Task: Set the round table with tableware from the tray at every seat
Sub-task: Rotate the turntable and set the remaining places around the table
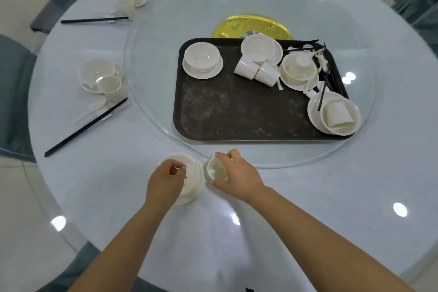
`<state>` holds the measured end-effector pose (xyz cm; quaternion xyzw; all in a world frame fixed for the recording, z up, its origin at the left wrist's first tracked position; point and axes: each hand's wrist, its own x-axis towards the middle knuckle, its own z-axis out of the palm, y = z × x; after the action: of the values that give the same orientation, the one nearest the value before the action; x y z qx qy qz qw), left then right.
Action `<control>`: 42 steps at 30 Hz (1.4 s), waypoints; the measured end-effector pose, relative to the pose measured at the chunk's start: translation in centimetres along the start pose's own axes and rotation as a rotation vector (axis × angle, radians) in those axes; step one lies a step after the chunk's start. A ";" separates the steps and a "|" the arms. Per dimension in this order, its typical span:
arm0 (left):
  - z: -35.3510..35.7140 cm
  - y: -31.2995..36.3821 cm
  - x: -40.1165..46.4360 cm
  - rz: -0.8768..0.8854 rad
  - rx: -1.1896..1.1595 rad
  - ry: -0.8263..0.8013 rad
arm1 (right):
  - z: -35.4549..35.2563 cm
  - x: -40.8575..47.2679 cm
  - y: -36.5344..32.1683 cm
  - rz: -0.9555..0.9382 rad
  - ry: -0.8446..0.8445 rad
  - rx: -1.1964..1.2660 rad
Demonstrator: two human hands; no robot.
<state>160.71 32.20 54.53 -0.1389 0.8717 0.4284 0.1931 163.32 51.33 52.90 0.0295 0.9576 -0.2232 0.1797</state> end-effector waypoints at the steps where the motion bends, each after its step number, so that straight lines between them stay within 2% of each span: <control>1: -0.1 0.1 0.1 0.001 -0.018 -0.006 | 0.1 0.0 0.0 -0.004 -0.008 -0.011; 6: 0.0 1.3 1.0 0.048 -0.043 -0.028 | 0.1 0.0 0.2 -0.007 -0.008 0.003; 10: 0.6 3.3 2.1 0.129 -0.024 -0.035 | -1.9 0.4 1.8 0.017 0.134 0.014; 14: 2.1 6.0 2.9 0.183 -0.035 -0.056 | -5.0 1.1 5.9 0.228 0.202 0.025; 18: 4.1 8.5 3.5 0.246 -0.027 -0.083 | -6.9 0.6 10.8 0.433 0.112 0.038; 21: 5.9 9.9 3.9 0.284 -0.007 -0.118 | -6.6 -0.4 12.3 0.400 0.063 0.006; 26: 8.9 11.7 4.4 0.316 0.031 -0.182 | -6.1 0.0 11.9 0.414 0.122 0.015; 32: 12.3 12.8 5.2 0.318 0.085 -0.204 | -5.9 1.5 10.7 0.417 0.099 -0.010; 36: 13.7 13.1 5.9 0.291 0.084 -0.228 | -6.1 1.3 10.4 0.314 0.066 0.072; 38: 14.1 13.3 6.2 0.278 0.096 -0.230 | -7.0 0.6 11.0 0.233 0.141 0.208; 40: 14.5 13.4 6.6 0.274 0.112 -0.218 | -8.6 0.0 12.0 0.188 0.345 0.297; 42: 14.7 13.5 6.8 0.261 0.126 -0.229 | -10.7 -0.1 13.4 0.252 0.555 0.397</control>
<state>152.38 51.45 52.58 0.0376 0.8798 0.4072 0.2423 161.69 68.04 56.32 0.2409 0.8968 -0.3643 -0.0702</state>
